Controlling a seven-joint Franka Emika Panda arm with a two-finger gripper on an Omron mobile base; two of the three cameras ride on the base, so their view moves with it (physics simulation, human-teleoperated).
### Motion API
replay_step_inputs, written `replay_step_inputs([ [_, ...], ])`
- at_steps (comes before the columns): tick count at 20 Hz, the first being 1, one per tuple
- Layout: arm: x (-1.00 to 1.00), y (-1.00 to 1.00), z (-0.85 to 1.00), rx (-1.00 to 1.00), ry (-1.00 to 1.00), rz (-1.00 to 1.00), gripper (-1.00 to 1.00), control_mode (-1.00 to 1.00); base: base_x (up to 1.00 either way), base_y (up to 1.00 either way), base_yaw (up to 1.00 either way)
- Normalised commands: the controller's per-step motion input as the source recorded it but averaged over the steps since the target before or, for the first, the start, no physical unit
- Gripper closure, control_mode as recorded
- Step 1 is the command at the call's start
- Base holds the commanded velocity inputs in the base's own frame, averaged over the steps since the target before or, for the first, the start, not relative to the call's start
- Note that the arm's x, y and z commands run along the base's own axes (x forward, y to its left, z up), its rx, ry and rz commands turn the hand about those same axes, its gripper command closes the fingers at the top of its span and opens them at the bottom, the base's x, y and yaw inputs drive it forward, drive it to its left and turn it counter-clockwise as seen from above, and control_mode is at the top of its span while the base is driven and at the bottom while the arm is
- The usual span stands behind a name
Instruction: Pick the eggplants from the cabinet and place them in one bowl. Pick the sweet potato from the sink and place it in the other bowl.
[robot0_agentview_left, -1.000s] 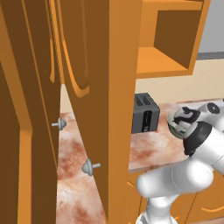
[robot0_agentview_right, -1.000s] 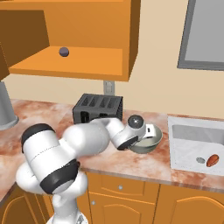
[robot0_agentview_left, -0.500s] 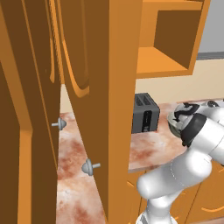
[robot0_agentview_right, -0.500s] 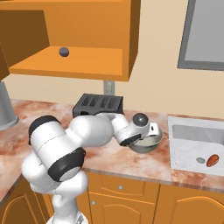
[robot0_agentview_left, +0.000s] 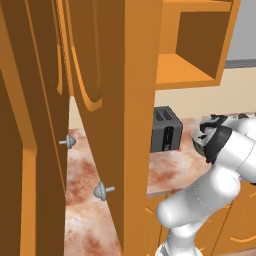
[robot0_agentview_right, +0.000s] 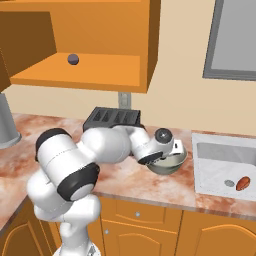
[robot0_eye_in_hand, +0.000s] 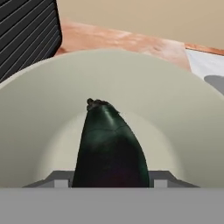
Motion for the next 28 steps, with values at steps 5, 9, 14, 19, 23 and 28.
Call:
replay_step_inputs([
  [5,0.09,-0.04,0.04,0.03,0.00,0.00,-1.00,-1.00,0.00,0.00,0.00],
  [9,0.08,0.00,0.12,0.03,0.00,0.00,-1.00,-1.00,0.00,0.00,0.00],
  [14,-0.07,0.19,0.53,0.01,-0.03,0.00,-1.00,-1.00,0.00,0.00,0.00],
  [19,-0.34,0.51,0.69,0.00,-0.04,0.00,-1.00,-1.00,0.00,0.00,0.00],
  [23,-0.49,0.72,0.65,-0.01,0.00,0.00,-1.00,-1.00,0.00,0.00,0.00],
  [28,-0.61,0.84,0.55,-0.07,0.01,0.02,-1.00,-1.00,0.00,0.00,0.00],
])
